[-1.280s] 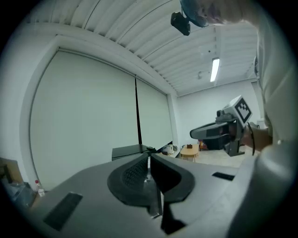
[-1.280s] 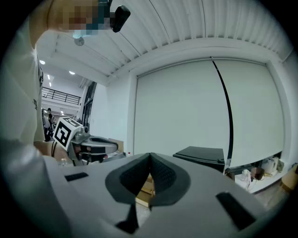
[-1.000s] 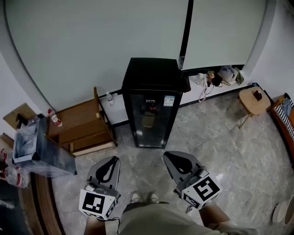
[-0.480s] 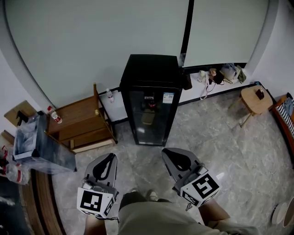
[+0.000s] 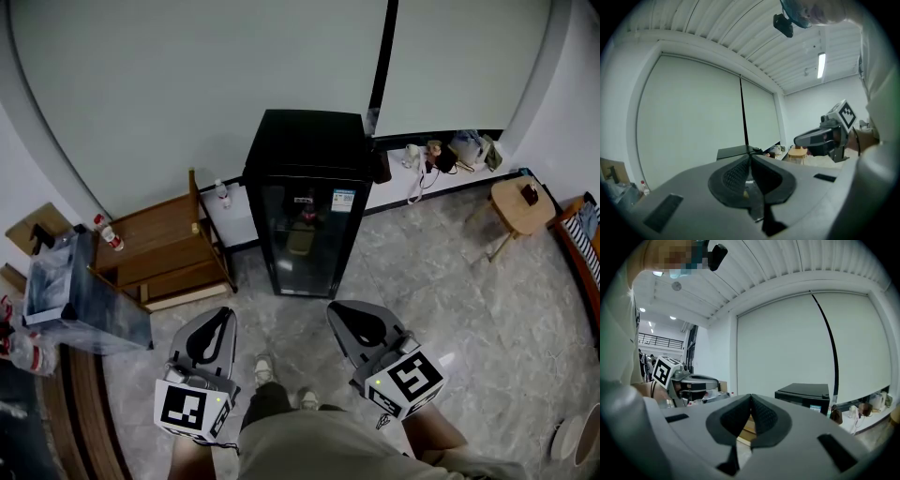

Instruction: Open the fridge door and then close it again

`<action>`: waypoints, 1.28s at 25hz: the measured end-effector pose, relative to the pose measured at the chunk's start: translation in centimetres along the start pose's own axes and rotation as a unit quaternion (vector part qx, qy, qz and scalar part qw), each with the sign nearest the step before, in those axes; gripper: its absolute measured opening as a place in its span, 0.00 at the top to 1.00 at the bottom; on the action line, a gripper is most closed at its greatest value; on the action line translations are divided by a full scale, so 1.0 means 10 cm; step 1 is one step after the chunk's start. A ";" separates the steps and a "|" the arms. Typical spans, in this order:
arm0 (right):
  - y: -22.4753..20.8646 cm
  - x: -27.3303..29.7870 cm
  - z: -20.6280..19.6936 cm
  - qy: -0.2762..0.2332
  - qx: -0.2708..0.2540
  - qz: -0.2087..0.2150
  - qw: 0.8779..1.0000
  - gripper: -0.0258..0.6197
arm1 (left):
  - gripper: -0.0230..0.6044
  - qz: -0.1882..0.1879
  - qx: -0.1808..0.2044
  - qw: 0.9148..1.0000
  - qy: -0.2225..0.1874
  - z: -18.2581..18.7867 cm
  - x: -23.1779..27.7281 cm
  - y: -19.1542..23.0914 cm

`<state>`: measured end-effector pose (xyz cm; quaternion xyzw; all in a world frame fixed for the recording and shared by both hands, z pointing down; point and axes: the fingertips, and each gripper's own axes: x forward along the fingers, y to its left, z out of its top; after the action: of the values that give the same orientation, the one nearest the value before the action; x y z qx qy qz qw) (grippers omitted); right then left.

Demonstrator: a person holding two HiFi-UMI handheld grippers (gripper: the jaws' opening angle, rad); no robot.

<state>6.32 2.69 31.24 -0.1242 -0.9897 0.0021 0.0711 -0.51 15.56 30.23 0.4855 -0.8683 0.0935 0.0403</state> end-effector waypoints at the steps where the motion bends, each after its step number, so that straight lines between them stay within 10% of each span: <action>1: -0.01 0.03 0.00 0.001 0.000 0.000 1.000 0.96 | 0.94 0.000 0.000 1.000 -0.001 0.00 0.02 0.03; 32: -0.69 2.01 0.28 0.022 0.022 -0.088 0.996 0.96 | 0.94 -0.121 0.007 0.992 -0.018 0.00 1.56 1.80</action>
<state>-15.07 1.01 31.41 -0.0348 -0.9947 0.0146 0.0955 -24.00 11.69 30.56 0.5888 -0.8032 0.0853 0.0319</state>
